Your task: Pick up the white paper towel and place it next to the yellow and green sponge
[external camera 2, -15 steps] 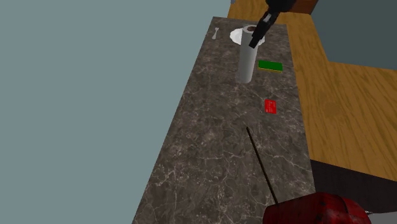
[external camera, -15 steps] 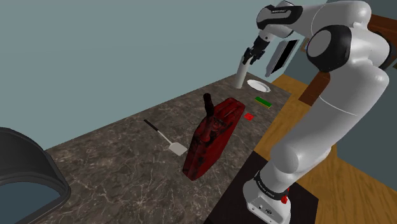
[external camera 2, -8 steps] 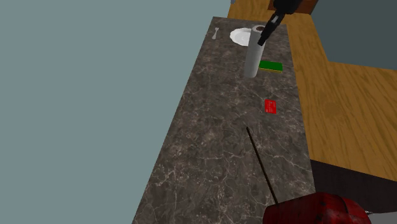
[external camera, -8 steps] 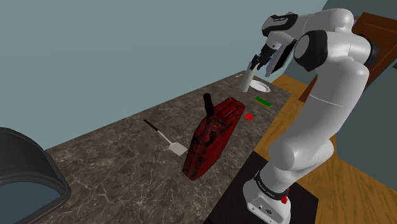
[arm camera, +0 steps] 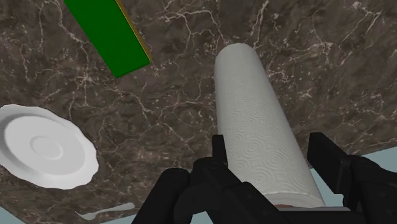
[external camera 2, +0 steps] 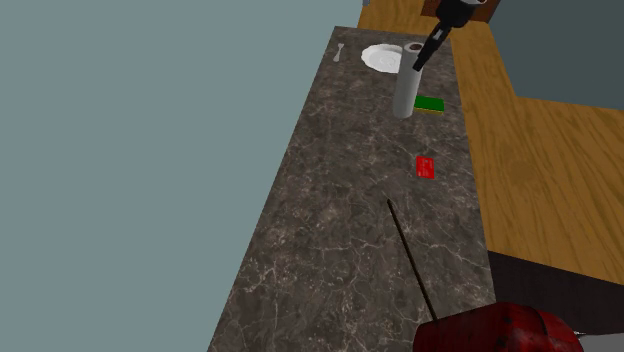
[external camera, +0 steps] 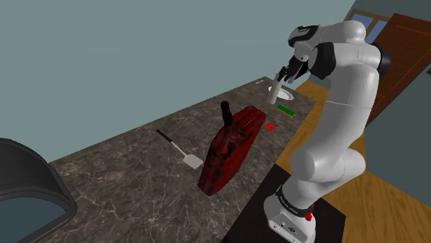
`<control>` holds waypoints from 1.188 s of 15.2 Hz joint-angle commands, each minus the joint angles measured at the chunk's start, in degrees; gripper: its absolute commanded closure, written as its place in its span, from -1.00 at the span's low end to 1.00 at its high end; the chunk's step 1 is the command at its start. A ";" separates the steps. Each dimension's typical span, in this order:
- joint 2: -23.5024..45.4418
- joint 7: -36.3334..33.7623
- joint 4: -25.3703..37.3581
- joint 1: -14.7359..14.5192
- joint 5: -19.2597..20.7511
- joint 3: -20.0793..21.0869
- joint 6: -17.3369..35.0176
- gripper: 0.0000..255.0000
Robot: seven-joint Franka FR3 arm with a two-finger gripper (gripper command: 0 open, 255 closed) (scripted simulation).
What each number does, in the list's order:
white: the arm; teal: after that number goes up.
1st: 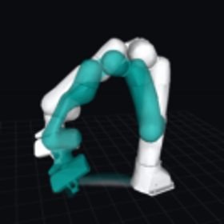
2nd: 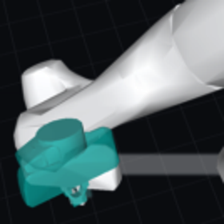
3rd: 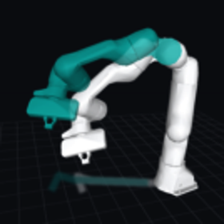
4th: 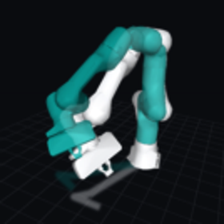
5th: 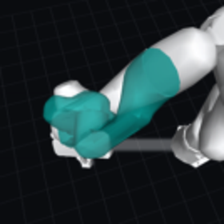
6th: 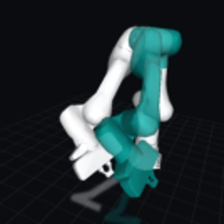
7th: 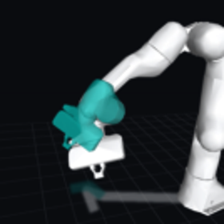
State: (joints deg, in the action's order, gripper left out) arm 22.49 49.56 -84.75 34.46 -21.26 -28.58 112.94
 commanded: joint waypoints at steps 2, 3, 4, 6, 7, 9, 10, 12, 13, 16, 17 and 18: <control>0.75 0.83 -1.11 0.26 -0.61 0.19 1.71 1.00; 0.86 1.01 -1.72 0.22 -0.75 0.25 2.39 1.00; 0.99 1.20 -2.31 0.19 -0.90 0.32 3.07 1.00; 1.28 1.59 -3.43 0.15 -1.21 0.46 4.41 1.00; 1.44 1.79 -3.96 0.14 -1.39 0.54 5.07 1.00; 1.80 2.20 -4.98 0.14 -1.75 0.70 6.37 1.00; 2.00 2.41 -5.47 0.14 -1.95 0.79 7.01 1.00; 2.44 2.84 -6.39 0.17 -2.36 0.98 8.27 1.00; 2.67 3.06 -6.82 0.19 -2.57 1.08 8.90 1.00; 2.84 3.22 -7.12 0.21 -2.73 1.16 9.34 1.00; 2.84 3.22 -7.12 0.21 -2.73 1.16 9.34 1.00; 2.84 3.22 -7.12 0.21 -2.73 1.16 9.34 1.00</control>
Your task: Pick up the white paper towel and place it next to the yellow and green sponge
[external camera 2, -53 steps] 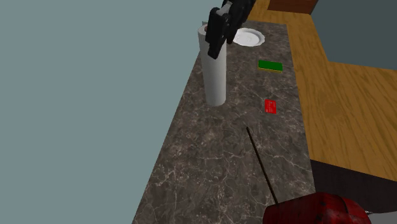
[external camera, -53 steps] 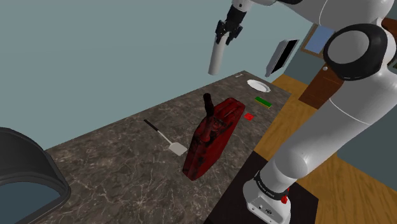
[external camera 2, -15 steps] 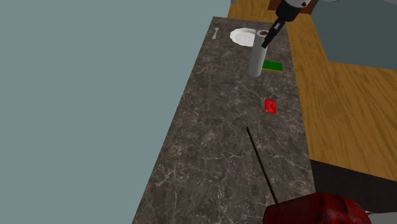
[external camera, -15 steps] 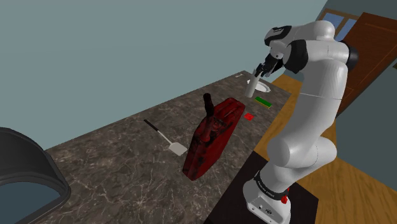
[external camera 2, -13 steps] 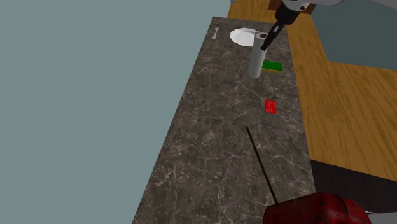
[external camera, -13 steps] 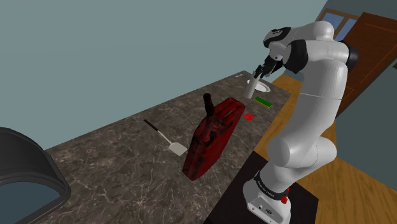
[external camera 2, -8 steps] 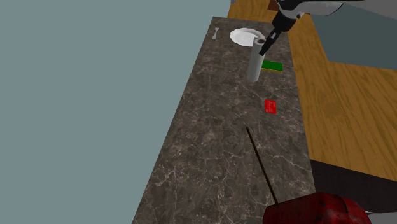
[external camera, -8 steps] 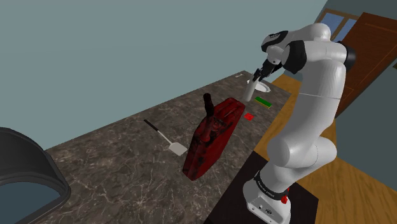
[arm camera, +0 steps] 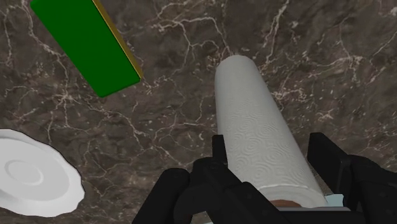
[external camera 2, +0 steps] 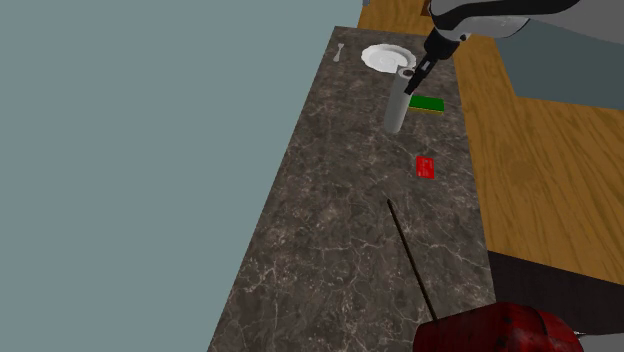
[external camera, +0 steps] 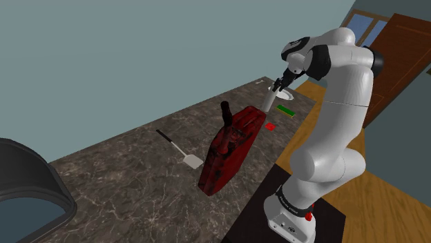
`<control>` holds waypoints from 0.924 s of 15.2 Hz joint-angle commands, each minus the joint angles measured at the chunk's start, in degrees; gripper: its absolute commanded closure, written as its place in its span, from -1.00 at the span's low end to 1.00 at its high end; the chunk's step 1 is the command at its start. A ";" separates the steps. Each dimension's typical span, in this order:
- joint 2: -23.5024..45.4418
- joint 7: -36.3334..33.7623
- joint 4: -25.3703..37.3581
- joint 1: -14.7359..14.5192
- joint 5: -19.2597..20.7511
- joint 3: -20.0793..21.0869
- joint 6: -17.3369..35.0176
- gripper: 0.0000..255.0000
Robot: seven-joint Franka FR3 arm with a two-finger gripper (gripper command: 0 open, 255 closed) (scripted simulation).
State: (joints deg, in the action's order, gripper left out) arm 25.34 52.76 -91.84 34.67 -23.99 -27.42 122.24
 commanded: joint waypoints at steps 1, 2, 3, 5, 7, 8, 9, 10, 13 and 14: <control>-0.01 0.01 -0.03 0.00 -0.01 0.00 0.04 1.00; -0.01 0.01 -0.03 0.00 -0.01 0.00 0.04 1.00; -0.01 0.01 -0.03 0.00 -0.01 0.00 0.04 1.00; 0.00 0.01 -0.03 0.00 -0.01 0.00 0.04 -1.00; 0.00 0.01 -0.03 0.00 -0.01 0.00 0.04 -1.00; 0.00 0.01 -0.03 0.00 -0.01 0.00 0.04 -1.00; 0.00 0.01 -0.03 0.00 -0.01 0.00 0.04 -1.00; -1.00 -0.35 0.40 -0.10 0.61 -0.35 -1.28 -1.00; -3.49 -1.30 2.08 -0.23 2.21 -1.20 -5.15 -1.00; -3.49 -1.30 2.08 -0.23 2.21 -1.20 -5.15 -1.00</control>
State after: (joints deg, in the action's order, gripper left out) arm 21.99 51.55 -90.33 34.34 -21.93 -28.52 117.84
